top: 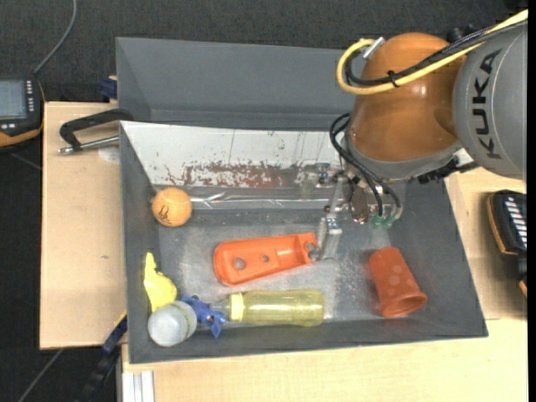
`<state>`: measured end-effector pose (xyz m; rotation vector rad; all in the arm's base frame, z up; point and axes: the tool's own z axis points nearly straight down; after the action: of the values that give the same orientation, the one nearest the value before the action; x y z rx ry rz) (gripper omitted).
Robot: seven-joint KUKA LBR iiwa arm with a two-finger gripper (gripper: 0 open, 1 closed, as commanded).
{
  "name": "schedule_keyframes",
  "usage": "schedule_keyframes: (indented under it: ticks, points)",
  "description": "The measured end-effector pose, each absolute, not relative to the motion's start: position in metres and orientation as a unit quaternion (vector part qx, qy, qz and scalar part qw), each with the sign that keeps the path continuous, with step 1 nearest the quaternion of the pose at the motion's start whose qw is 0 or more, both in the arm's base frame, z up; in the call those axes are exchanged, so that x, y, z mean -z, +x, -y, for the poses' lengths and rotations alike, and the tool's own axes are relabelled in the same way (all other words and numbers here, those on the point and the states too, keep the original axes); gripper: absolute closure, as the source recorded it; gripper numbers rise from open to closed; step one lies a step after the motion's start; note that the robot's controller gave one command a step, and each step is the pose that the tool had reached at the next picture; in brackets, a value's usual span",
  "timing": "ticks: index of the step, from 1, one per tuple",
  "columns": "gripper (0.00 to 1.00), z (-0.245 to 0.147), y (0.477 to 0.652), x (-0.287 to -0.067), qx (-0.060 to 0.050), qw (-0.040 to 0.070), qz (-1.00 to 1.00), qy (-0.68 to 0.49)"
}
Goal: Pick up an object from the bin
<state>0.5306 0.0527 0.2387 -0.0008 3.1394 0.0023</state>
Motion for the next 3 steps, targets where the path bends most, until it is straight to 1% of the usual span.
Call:
schedule_keyframes:
  ticks: [1,2,3]
  points:
    - [0.0,-0.069,0.54,-0.189,-0.001,0.002,-0.999,-0.037]
    - [0.0,-0.096,0.55,-0.162,-0.001,0.004,-0.986,-0.167]
    - [0.0,-0.087,0.557,-0.142,-0.001,0.002,-0.993,-0.114]
